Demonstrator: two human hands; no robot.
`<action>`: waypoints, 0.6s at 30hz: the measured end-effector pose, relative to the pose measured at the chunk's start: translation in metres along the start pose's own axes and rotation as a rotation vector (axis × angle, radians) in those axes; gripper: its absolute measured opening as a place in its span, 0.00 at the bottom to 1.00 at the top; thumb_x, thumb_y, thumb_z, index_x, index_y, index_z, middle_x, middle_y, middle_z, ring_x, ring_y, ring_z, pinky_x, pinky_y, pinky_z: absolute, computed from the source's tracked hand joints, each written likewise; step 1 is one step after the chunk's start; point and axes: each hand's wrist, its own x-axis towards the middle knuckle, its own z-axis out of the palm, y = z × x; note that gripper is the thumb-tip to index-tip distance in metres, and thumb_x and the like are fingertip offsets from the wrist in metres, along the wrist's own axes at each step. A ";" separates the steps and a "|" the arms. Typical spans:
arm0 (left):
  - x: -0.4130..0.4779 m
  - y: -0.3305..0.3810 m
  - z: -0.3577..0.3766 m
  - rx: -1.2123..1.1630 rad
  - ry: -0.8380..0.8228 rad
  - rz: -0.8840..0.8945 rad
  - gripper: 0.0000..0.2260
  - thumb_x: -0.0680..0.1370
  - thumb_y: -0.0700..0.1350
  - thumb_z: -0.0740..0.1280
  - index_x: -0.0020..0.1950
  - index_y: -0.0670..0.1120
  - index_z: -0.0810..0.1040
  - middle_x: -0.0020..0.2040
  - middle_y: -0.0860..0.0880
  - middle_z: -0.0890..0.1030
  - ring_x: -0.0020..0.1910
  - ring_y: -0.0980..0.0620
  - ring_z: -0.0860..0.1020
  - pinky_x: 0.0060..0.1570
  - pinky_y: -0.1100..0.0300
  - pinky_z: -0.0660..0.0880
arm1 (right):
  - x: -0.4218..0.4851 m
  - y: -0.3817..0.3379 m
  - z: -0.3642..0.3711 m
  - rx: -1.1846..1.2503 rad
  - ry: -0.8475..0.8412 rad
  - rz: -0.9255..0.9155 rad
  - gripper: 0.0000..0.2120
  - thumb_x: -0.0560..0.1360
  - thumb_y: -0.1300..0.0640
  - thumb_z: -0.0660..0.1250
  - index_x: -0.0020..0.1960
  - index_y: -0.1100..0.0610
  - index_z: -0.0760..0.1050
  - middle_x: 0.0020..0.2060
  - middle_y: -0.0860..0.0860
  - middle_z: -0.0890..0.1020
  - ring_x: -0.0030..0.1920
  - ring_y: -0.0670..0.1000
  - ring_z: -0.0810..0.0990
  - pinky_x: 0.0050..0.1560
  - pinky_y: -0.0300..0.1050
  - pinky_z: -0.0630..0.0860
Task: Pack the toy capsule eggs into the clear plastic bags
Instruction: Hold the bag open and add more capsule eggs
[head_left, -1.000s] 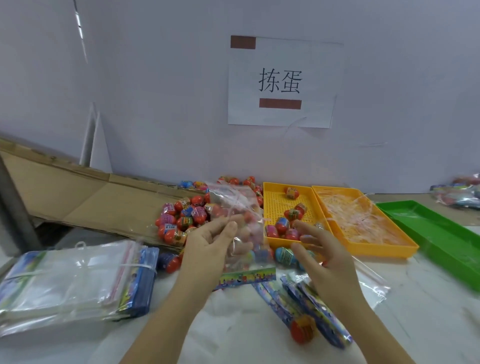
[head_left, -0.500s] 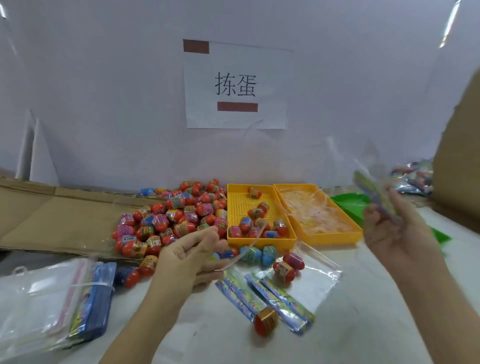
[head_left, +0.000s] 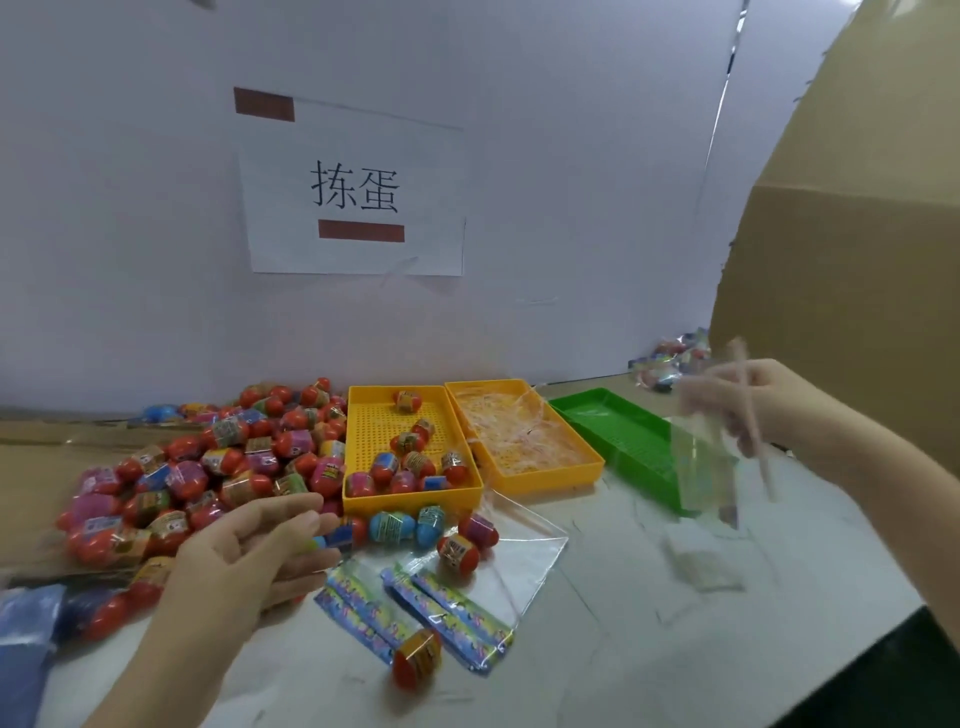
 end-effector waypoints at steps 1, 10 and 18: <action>-0.003 0.000 0.001 0.023 -0.020 0.024 0.11 0.69 0.46 0.72 0.50 0.47 0.82 0.42 0.48 0.87 0.37 0.46 0.86 0.42 0.49 0.80 | -0.003 -0.004 0.015 0.071 0.000 -0.050 0.11 0.77 0.58 0.66 0.39 0.61 0.81 0.32 0.51 0.77 0.28 0.45 0.74 0.25 0.40 0.71; -0.025 -0.012 0.004 0.184 -0.524 0.276 0.54 0.50 0.68 0.81 0.73 0.68 0.61 0.71 0.67 0.69 0.67 0.62 0.72 0.64 0.60 0.71 | -0.048 -0.041 0.172 0.496 -0.226 -0.105 0.13 0.78 0.57 0.65 0.36 0.60 0.79 0.28 0.59 0.78 0.21 0.54 0.77 0.17 0.39 0.69; -0.007 0.008 0.005 -0.411 0.076 0.144 0.13 0.70 0.52 0.71 0.50 0.48 0.86 0.48 0.45 0.86 0.35 0.52 0.85 0.29 0.62 0.78 | -0.044 -0.042 0.234 0.528 -0.403 -0.064 0.11 0.75 0.53 0.69 0.41 0.60 0.82 0.37 0.55 0.85 0.26 0.55 0.81 0.20 0.39 0.71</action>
